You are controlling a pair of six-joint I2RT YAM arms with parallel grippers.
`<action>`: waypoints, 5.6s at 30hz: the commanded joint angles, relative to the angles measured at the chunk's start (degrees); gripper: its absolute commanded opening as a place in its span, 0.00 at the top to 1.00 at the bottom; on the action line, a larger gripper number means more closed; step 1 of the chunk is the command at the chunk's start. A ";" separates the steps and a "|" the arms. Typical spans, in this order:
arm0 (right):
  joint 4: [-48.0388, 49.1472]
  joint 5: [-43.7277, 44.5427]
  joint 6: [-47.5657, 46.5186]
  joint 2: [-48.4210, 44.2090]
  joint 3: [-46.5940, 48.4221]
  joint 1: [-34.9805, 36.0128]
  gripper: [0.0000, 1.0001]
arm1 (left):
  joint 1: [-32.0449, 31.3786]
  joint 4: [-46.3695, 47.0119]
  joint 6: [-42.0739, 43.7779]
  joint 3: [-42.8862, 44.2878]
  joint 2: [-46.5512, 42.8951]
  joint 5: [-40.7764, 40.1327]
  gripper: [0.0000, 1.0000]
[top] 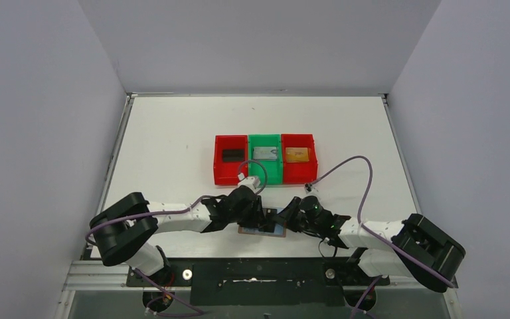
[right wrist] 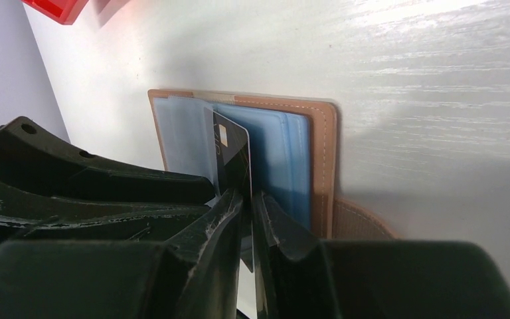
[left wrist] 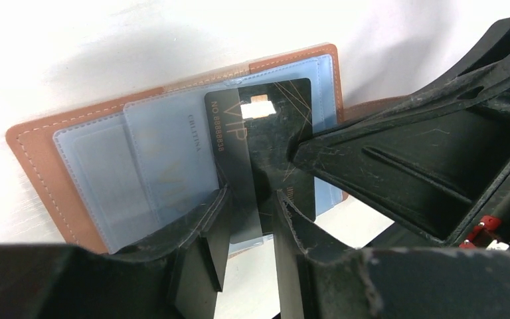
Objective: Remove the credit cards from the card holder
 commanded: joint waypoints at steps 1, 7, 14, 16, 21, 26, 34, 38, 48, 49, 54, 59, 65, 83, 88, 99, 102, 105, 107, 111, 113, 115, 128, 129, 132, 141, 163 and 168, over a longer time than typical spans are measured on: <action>3.03 -0.45 0.10 1.05 -0.08 -0.50 0.84 | -0.08 1.57 -1.56 -2.91 -0.51 -0.71 0.73; 7.98 -1.80 1.81 3.60 -0.54 -0.51 0.77 | -0.35 2.12 -2.36 -4.82 -0.63 -0.71 0.81; 11.11 -1.20 2.98 3.94 -2.36 -0.49 0.76 | -0.35 -0.19 -2.33 -4.64 -1.21 -2.64 0.83; 11.19 -0.71 3.04 3.01 -2.97 -0.50 0.72 | -0.35 -1.18 -2.38 -4.58 -1.62 -3.38 0.84; 11.38 -0.11 0.35 0.25 -3.55 -0.44 0.54 | -0.35 -1.67 -2.88 -5.76 -3.02 -5.11 0.86; 11.26 3.37 -4.42 -0.43 -3.62 0.99 0.55 | -0.35 1.73 -2.81 -6.78 -2.72 -3.77 0.86; 7.22 2.85 -4.23 -3.87 -2.98 1.70 0.55 | -0.35 1.39 -2.95 -6.36 -2.71 -3.83 0.87; 11.98 1.65 -3.48 -4.86 -5.51 1.75 0.56 | -0.35 0.85 -2.97 -6.09 -2.70 -3.92 0.87; 12.55 0.25 -5.27 -4.90 -4.57 1.75 0.68 | -0.35 0.70 -2.85 -5.73 -2.04 -3.65 0.87; 12.66 -0.06 -5.79 -4.84 -4.21 1.78 0.68 | -0.35 0.65 -2.85 -5.73 -2.11 -3.69 0.87; 10.99 -1.00 -8.25 -4.36 -1.75 1.77 0.69 | -0.35 0.56 -2.82 -5.64 -2.17 -3.91 0.87; 10.65 -1.72 -9.36 -2.72 -0.29 1.80 0.75 | -0.35 0.34 -2.78 -5.64 -2.11 -3.93 0.87; 10.58 -1.86 -8.82 -0.18 0.51 1.80 0.79 | -0.35 0.10 -2.76 -5.54 -2.25 -4.07 0.87; -15.03 10.18 -6.75 -27.37 -1.61 1.25 1.00 | -0.35 -5.42 -2.92 -4.67 -12.35 -8.83 0.67; -20.29 14.66 -8.19 -36.48 -1.48 1.09 1.00 | 0.27 -12.52 -1.59 -3.35 -19.21 -13.96 0.55; -16.64 15.00 -17.49 -36.04 2.63 1.19 1.00 | 13.85 -27.97 7.08 0.24 -33.53 -16.57 0.35; -14.29 13.99 -23.77 -34.78 5.54 1.35 1.00 | 22.40 -34.22 10.16 4.52 -33.54 -14.53 0.28; -12.56 13.21 -31.42 -31.88 9.59 1.47 1.00 | 32.05 -37.90 14.14 7.83 -34.28 -10.45 0.27; -10.66 12.74 -37.16 -28.44 12.59 1.50 1.00 | 37.10 -37.22 16.45 7.48 -36.29 -10.24 0.22; -7.57 10.50 -50.94 -18.40 21.05 1.90 1.00 | 46.15 -34.65 17.79 5.14 -38.67 -6.26 0.18; -9.02 9.86 -58.81 -11.92 26.70 2.08 1.00 | 46.54 -34.21 17.72 4.86 -39.54 -6.62 0.18; -13.20 10.96 -65.58 -5.18 33.84 2.71 1.00 | 46.51 -34.57 17.85 4.97 -40.36 -7.61 0.16; -18.12 2.55 -99.67 21.80 56.65 4.91 1.00 | 46.89 -33.97 18.01 3.98 -45.27 -8.31 0.14; -18.65 1.75 -101.57 23.26 57.97 5.02 1.00 | 46.97 -34.09 17.84 4.01 -45.60 -8.59 0.14; -19.26 1.00 -106.15 27.46 61.34 5.15 1.00 | 46.94 -34.30 17.32 3.88 -46.86 -9.89 0.14; -19.64 7.39 -116.95 36.62 65.65 5.65 1.00 | 47.07 -36.34 14.81 4.20 -49.40 -16.64 0.13; -17.63 14.81 -123.24 53.50 77.03 3.37 0.97 | 47.57 -38.08 12.89 4.37 -56.19 -22.17 0.13; -14.25 15.28 -124.32 54.92 76.58 2.50 0.92 | 47.60 -38.70 12.91 4.71 -56.67 -22.88 0.13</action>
